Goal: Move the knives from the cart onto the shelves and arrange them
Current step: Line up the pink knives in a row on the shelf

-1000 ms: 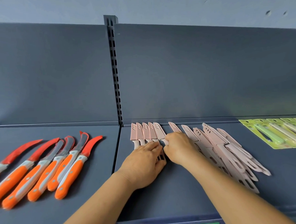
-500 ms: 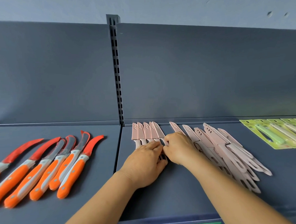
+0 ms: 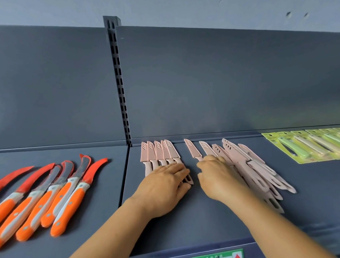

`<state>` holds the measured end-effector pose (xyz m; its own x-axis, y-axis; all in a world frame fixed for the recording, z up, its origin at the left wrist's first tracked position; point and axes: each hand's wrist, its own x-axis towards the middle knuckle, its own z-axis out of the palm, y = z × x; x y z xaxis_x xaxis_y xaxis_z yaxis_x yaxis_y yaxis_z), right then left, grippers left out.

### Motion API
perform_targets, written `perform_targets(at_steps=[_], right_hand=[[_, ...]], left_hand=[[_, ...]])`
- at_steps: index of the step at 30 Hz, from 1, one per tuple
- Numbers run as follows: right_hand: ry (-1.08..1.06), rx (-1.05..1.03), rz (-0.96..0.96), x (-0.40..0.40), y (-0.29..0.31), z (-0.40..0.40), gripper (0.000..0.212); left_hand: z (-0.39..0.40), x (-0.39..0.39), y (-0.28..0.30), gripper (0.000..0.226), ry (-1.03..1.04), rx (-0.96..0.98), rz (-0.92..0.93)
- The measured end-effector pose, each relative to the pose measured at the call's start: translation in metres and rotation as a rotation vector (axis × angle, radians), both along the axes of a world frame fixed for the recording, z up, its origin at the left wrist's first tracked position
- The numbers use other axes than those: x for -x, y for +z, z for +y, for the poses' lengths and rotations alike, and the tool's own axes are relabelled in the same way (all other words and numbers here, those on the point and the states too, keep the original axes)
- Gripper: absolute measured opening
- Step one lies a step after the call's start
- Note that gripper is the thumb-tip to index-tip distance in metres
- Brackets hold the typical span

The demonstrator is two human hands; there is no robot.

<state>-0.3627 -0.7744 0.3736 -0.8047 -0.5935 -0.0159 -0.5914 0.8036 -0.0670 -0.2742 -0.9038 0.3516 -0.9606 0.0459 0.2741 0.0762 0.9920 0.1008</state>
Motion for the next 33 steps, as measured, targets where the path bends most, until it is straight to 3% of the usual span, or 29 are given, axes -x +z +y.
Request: perform_targets(at_steps=[7, 11, 15, 20, 29, 33], right_hand=[[-0.084, 0.178, -0.077, 0.013, -0.013, -0.014, 0.036], [-0.094, 0.221, -0.088, 0.012, -0.007, -0.019, 0.010], [-0.058, 0.239, -0.107, 0.008, -0.006, -0.024, 0.031], [-0.040, 0.299, -0.133, 0.008, -0.008, -0.029, 0.015], [-0.014, 0.337, -0.159, 0.009, -0.008, -0.025, 0.028], [-0.097, 0.244, -0.040, 0.014, 0.001, -0.003, 0.032]], left_hand=[[0.001, -0.001, -0.002, 0.046, 0.031, -0.053, -0.013], [0.000, -0.001, -0.003, 0.044, 0.030, -0.069, -0.013], [-0.001, 0.001, -0.005, 0.037, 0.019, -0.082, -0.006], [-0.003, 0.002, -0.008, 0.036, 0.029, -0.102, -0.001], [-0.004, 0.002, -0.007, 0.041, 0.019, -0.131, -0.020], [-0.003, 0.000, -0.005, 0.048, 0.029, -0.095, -0.024]])
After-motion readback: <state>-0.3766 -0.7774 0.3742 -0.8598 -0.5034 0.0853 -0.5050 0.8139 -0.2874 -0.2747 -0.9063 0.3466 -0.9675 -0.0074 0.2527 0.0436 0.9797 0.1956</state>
